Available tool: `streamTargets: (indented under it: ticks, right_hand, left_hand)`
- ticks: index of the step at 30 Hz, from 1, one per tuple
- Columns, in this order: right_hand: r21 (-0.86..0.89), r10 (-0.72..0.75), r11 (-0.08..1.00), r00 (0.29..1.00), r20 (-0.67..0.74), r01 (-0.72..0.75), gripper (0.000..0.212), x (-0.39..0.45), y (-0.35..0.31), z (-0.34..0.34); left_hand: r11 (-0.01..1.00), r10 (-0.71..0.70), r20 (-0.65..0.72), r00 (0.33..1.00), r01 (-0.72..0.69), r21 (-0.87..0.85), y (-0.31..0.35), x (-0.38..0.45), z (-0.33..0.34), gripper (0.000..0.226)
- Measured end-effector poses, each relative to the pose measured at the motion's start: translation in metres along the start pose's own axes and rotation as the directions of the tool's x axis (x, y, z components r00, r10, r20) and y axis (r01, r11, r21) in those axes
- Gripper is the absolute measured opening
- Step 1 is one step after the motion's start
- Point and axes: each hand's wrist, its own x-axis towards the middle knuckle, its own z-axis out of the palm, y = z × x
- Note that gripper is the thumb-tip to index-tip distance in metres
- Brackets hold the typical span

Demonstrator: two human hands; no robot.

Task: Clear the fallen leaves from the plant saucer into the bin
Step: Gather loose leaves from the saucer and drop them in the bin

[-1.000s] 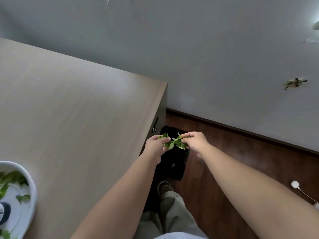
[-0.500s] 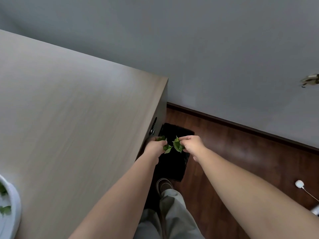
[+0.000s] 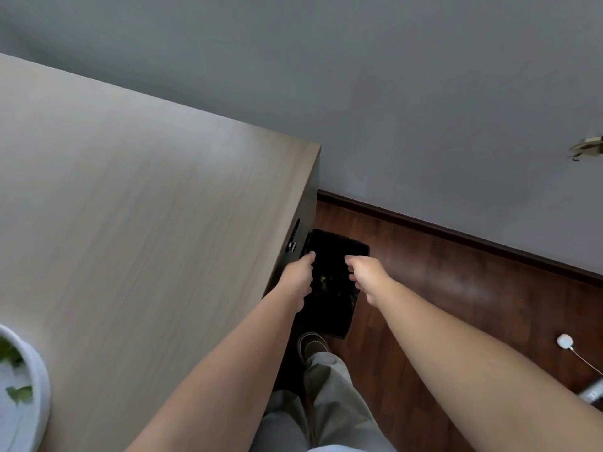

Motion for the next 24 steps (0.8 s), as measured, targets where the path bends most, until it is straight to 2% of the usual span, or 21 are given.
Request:
streamTargets:
  ticks: [2,5,6,10,15,18,24]
  right_hand:
    - [-0.008,-0.011,1.000,1.000,-0.002,0.010,0.042,-0.006,0.000,0.000]
    - [-0.008,-0.044,0.999,0.999,-0.011,0.044,0.018,-0.017,-0.001,0.003]
    - [0.002,-0.058,0.998,0.998,-0.002,0.058,0.016,-0.023,-0.001,0.004]
    - [0.089,-0.155,0.985,0.984,0.087,0.147,0.028,-0.055,-0.010,0.018]
    - [0.186,-0.312,0.937,0.947,0.070,0.295,0.027,-0.105,-0.032,0.045]
    - [0.168,-0.348,0.931,0.926,0.144,0.323,0.027,-0.133,-0.043,0.068]
    - [0.027,-0.345,0.933,0.876,0.335,0.358,0.029,-0.171,-0.050,0.117]
  left_hand:
    - [1.000,0.022,0.014,1.000,-0.022,0.019,0.000,-0.005,-0.002,0.064]
    - [0.997,0.070,0.046,0.997,-0.071,0.034,0.002,-0.016,-0.005,0.058]
    - [0.995,0.093,0.059,0.994,-0.095,0.036,0.002,-0.022,-0.007,0.055]
    - [0.987,0.153,0.089,0.984,-0.156,0.032,0.001,-0.060,-0.019,0.047]
    - [0.974,0.223,0.059,0.973,-0.220,-0.055,-0.003,-0.113,-0.053,0.038]
    - [0.947,0.289,-0.033,0.957,-0.290,-0.140,-0.005,-0.137,-0.090,0.033]
    - [0.865,0.313,-0.272,0.910,-0.391,-0.313,-0.026,-0.173,-0.161,0.022]
